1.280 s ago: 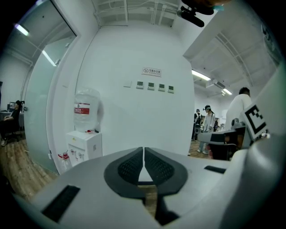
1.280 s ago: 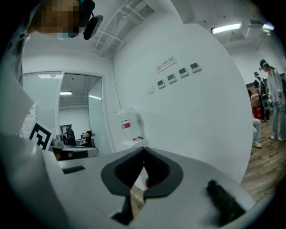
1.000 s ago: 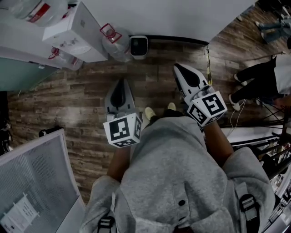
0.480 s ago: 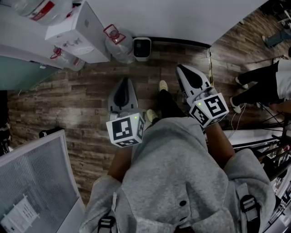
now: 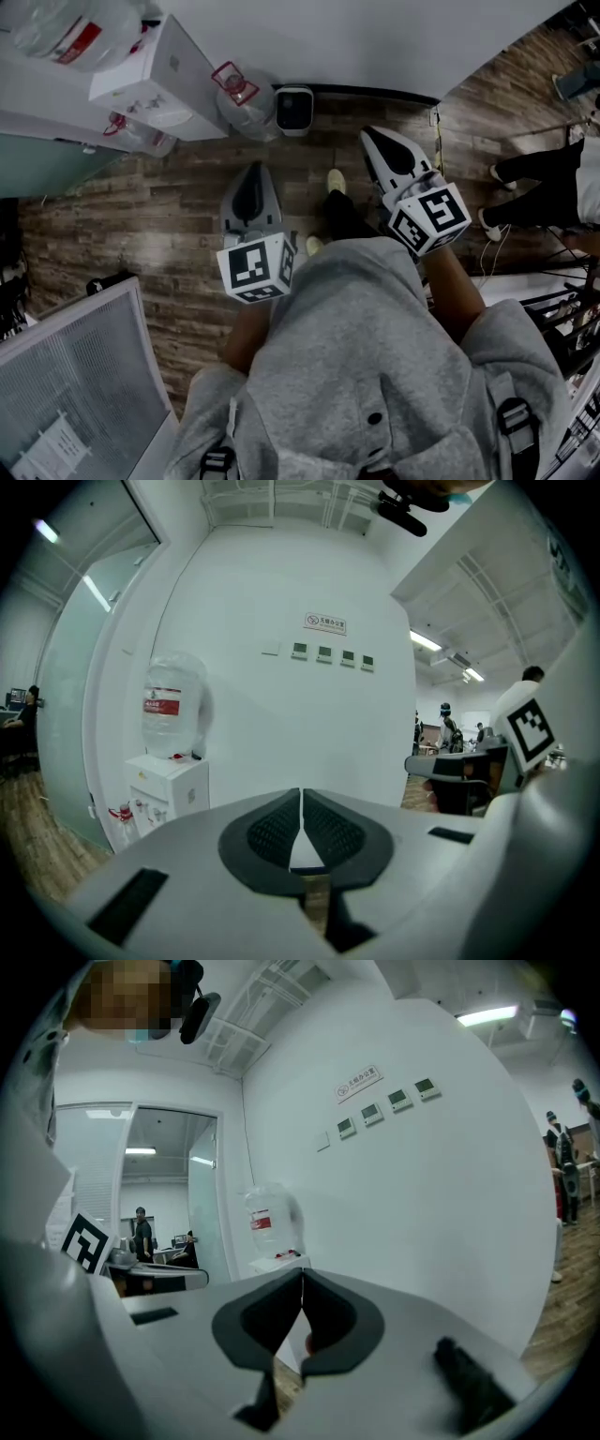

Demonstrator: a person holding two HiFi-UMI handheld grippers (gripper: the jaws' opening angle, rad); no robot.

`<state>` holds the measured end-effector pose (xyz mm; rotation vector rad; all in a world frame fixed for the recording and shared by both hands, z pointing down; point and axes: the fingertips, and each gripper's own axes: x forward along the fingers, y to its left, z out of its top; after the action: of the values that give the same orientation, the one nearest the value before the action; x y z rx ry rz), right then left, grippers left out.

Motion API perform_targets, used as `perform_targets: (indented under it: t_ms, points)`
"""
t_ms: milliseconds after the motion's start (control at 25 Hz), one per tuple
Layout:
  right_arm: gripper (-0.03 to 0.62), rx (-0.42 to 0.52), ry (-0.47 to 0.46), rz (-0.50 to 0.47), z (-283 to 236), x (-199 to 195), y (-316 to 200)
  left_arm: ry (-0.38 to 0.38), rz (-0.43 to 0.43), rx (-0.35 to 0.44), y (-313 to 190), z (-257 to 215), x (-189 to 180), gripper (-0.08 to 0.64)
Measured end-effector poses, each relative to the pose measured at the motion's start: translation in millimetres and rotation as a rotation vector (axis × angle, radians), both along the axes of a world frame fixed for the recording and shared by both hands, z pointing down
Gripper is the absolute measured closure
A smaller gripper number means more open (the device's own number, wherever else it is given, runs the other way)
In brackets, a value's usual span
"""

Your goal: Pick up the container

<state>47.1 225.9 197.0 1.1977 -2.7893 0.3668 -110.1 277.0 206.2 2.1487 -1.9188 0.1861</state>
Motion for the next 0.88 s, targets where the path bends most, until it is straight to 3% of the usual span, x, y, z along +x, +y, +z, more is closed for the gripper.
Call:
perform_targets:
  t_ms: [440,880]
  points:
    - [0.568,-0.030,0.008,0.016,17,17,-97,-0.008,0.034,-0.047,-100,16,16,0.536]
    - [0.568,-0.047,-0.011,0.006,18,25,-170,-0.017,0.010,-0.061,-171,16,24,0.535]
